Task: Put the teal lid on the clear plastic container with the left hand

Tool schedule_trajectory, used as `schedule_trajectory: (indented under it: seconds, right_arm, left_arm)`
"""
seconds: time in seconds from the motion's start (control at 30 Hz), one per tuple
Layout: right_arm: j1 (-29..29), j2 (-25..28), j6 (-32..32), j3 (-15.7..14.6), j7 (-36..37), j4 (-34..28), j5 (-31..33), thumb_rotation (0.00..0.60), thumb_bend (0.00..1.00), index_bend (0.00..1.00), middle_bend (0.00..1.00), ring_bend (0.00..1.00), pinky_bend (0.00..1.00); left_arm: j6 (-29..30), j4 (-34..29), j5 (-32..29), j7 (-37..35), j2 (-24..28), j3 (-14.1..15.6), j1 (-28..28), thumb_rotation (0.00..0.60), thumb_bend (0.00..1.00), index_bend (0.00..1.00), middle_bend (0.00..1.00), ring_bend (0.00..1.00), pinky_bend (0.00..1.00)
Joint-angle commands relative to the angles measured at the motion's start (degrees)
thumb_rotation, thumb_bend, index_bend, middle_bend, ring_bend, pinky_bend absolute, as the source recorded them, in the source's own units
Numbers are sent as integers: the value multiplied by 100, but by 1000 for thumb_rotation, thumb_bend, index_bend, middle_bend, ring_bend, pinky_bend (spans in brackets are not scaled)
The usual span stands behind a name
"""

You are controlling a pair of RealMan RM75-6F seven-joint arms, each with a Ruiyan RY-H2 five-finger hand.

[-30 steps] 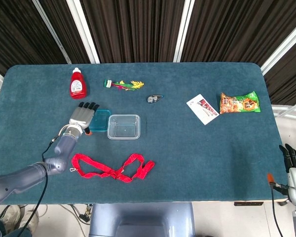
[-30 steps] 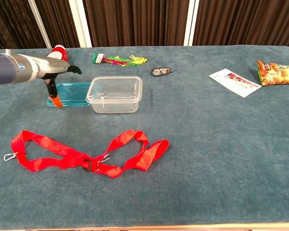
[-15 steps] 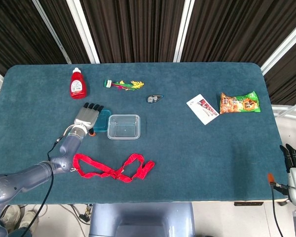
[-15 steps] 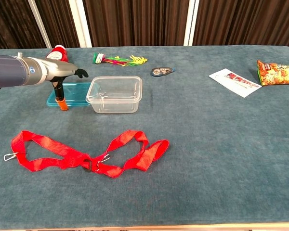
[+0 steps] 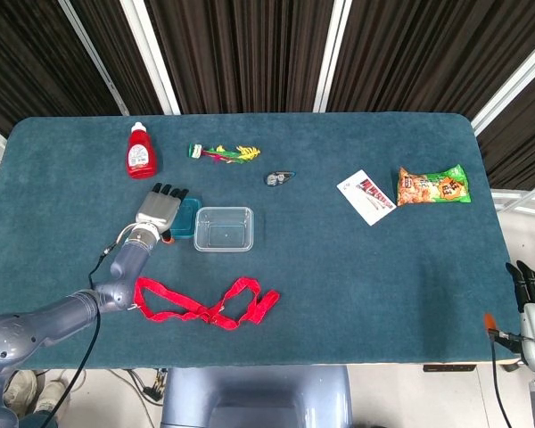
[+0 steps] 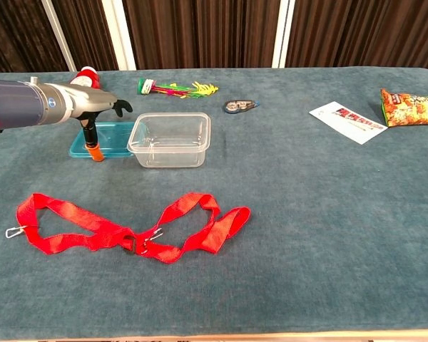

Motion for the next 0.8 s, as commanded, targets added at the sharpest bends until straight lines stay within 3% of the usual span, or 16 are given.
schedule_trajectory:
  seconds: [0.03,0.8]
  right_arm:
    - [-2,1,-4,1,-8,-6,12,600,393,56,39,23,0]
    - [-10,18,-55,12,-91,-77,128,600,393,56,39,23,0]
  left_arm:
    - [-28,30,-4,-3,-7,13,-5,600,66,0,111,0,0]
    - [-230,355,24,-140,-126,28,-73,600,70,0,143,0,0]
